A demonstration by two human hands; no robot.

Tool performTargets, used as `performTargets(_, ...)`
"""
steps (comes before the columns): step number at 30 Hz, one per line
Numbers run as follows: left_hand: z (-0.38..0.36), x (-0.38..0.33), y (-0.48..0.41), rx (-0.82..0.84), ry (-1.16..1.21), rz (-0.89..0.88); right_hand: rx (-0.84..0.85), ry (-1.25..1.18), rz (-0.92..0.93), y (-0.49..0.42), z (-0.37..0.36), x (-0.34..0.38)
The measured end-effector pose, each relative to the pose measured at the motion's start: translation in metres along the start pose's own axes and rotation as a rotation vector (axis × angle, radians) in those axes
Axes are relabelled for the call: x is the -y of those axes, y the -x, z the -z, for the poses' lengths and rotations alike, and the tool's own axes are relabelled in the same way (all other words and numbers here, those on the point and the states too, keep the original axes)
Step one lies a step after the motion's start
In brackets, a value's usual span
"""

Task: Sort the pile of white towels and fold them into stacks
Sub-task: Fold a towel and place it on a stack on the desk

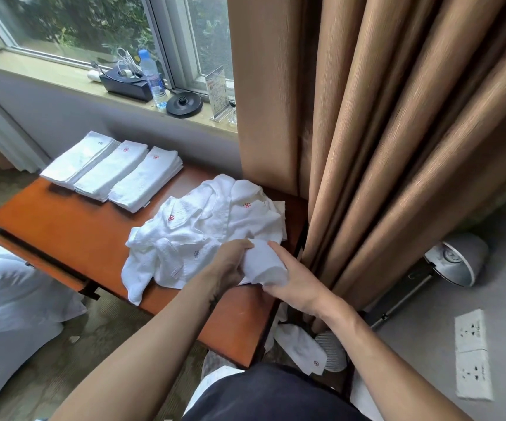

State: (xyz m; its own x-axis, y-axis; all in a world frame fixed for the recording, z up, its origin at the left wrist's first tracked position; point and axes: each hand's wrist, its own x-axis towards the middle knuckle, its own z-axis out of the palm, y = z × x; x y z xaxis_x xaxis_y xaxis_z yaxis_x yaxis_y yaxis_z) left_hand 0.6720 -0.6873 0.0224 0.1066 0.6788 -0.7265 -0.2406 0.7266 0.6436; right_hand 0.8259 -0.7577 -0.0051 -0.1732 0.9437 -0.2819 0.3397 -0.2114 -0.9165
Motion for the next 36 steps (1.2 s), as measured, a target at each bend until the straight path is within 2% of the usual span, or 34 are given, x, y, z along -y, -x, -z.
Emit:
performTargets(3,-0.004,0.001,0.007,0.042,0.117,-0.063,-0.182,-0.013,0.014,-0.005,0.003,-0.003)
performTargets(8,-0.004,0.002,0.021,0.170,0.008,-0.236,-0.302,-0.033,0.016,-0.011,0.012,-0.001)
performTargets(10,-0.002,0.002,0.025,0.150,-0.184,-0.356,-0.333,-0.096,0.012,-0.013,0.016,0.002)
performTargets(13,-0.001,0.001,0.033,0.112,-0.615,-0.668,-0.371,-0.126,0.070,-0.013,0.025,0.009)
performTargets(15,-0.003,-0.001,0.034,0.122,-0.688,-0.854,-0.361,-0.095,0.134,-0.013,0.032,0.016)
performTargets(18,-0.004,-0.010,0.033,-0.021,-0.683,-0.961,-0.390,-0.031,0.208,-0.011,0.042,0.027)
performTargets(20,-0.006,-0.019,0.033,-0.087,-0.682,-0.972,-0.438,-0.037,0.238,-0.010,0.049,0.034)
performTargets(22,-0.009,-0.029,0.035,-0.083,-0.636,-0.943,-0.462,-0.104,0.268,-0.010,0.056,0.040)
performTargets(26,-0.019,-0.051,0.042,-0.018,-0.263,-0.660,-0.514,-0.080,0.321,-0.009,0.067,0.046)
performTargets(29,-0.024,-0.062,0.046,0.020,-0.085,-0.503,-0.543,-0.045,0.359,-0.008,0.071,0.050)
performTargets(36,-0.021,-0.071,0.049,0.052,0.016,-0.321,-0.539,0.094,0.485,-0.005,0.077,0.060)
